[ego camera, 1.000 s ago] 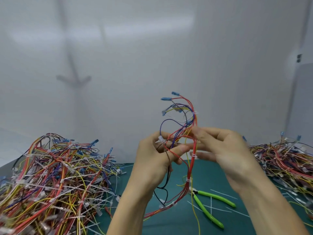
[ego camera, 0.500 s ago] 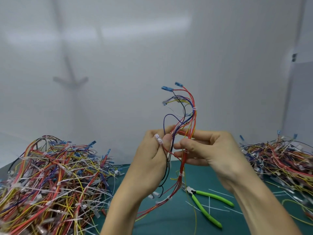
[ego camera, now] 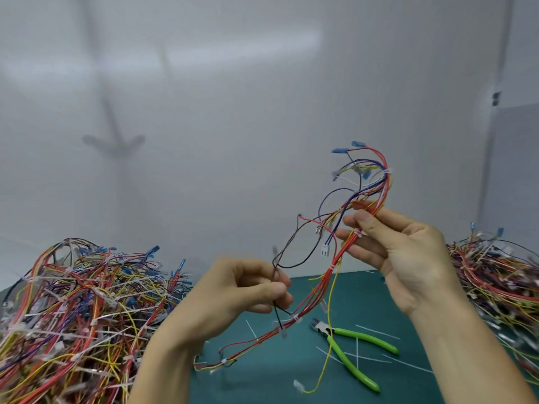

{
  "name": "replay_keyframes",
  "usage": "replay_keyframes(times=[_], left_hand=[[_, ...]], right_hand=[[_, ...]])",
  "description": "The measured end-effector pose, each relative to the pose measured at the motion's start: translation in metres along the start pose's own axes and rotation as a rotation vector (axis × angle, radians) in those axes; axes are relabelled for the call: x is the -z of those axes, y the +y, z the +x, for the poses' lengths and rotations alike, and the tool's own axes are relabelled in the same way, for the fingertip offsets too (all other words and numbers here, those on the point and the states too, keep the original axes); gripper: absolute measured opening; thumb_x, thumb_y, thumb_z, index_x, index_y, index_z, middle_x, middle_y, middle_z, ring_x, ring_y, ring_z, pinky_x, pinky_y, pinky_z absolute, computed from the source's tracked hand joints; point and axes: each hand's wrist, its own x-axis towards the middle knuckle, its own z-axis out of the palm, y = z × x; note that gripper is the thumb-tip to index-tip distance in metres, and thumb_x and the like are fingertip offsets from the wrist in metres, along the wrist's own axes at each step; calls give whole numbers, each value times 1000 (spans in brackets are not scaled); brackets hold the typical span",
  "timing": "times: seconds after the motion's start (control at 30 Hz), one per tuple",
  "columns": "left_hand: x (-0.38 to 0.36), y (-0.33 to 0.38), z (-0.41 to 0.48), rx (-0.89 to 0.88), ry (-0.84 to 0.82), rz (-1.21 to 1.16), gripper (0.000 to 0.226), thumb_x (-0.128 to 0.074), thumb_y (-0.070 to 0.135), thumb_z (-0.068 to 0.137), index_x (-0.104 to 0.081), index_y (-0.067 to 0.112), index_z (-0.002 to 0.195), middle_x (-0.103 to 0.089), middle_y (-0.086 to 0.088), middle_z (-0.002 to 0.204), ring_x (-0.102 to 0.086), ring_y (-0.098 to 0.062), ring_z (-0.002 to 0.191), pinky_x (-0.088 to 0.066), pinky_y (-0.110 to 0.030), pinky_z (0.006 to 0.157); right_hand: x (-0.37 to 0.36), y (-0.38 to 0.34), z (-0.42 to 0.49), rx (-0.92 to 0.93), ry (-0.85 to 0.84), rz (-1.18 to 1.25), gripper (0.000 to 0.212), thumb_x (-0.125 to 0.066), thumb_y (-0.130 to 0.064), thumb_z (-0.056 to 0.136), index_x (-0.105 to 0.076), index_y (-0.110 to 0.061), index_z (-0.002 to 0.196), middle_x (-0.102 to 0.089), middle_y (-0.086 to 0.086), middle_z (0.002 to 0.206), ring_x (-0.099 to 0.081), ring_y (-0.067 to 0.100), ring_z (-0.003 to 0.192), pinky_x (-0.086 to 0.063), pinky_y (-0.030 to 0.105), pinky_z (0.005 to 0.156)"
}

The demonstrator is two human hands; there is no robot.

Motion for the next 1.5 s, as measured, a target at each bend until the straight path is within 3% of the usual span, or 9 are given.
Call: replay_keyframes(times=[0.1,0.23,0.37,0.43,0.6,0.73,0.83,1.07,1.5], left_hand=[[-1,-2,2,-14,102,-70,8,-67,10,89,-74,10,93,-77,-10,86,-75,-20,83,-58,-22,68],[-2,-4,7,-19,155,-19,9,-68,15,89,-76,11,87,-77,-8,85,-75,-21,83,-60,-24,70],[-4,-14,10,93,-71,212,24,-80,37,79,-74,21,97,-77,1,96,-71,-14,95,-57,-28,87],[-8,-17,10,156,-181,301,35,-85,35,72,-73,19,102,-77,5,98,-71,-7,95,-55,-27,93],[-12,-24,14,200,-108,594,5,-77,29,81,-77,24,83,-76,5,76,-68,-2,67,-56,-20,70],[-8,-27,14,242,18,368,8,-72,17,88,-74,14,80,-73,-1,71,-75,-19,69,-62,-32,68],[-5,-25,13,213,85,229,13,-64,9,91,-70,10,80,-75,-8,84,-75,-24,71,-63,-36,69],[-5,-17,12,90,267,-138,10,-55,0,96,-63,-4,91,-69,-22,99,-75,-32,76,-61,-28,62],[-15,-1,17,-38,510,-541,15,-49,-10,96,-59,-1,89,-64,-15,95,-76,-24,79,-58,-21,60]], right_hand=[[1,-1,1,-20,-4,24,19,-69,-18,72,-74,-13,89,-76,3,75,-76,19,67,-56,21,52],[1,0,1,-33,-15,47,24,-69,-19,69,-74,-12,91,-76,3,75,-76,19,67,-58,23,53],[0,0,2,-23,-33,55,24,-69,-18,69,-73,-12,92,-76,3,74,-75,19,65,-57,22,52],[1,-1,2,-15,-32,64,24,-68,-18,69,-73,-12,92,-76,3,74,-75,19,65,-57,22,52],[4,-5,3,4,-24,79,25,-68,-18,70,-73,-12,94,-76,2,75,-75,18,66,-57,22,52],[6,-6,4,6,0,121,24,-68,-19,72,-73,-14,95,-76,1,75,-75,16,67,-57,21,53],[9,-6,6,-13,19,164,28,-69,-20,72,-72,-13,99,-76,1,77,-76,17,71,-58,22,56],[13,-3,9,-37,47,250,28,-68,-17,72,-71,-11,100,-77,3,79,-76,18,75,-59,24,59],[3,3,6,-54,30,278,13,-63,-11,87,-70,-11,98,-76,4,79,-76,19,75,-59,23,60]])
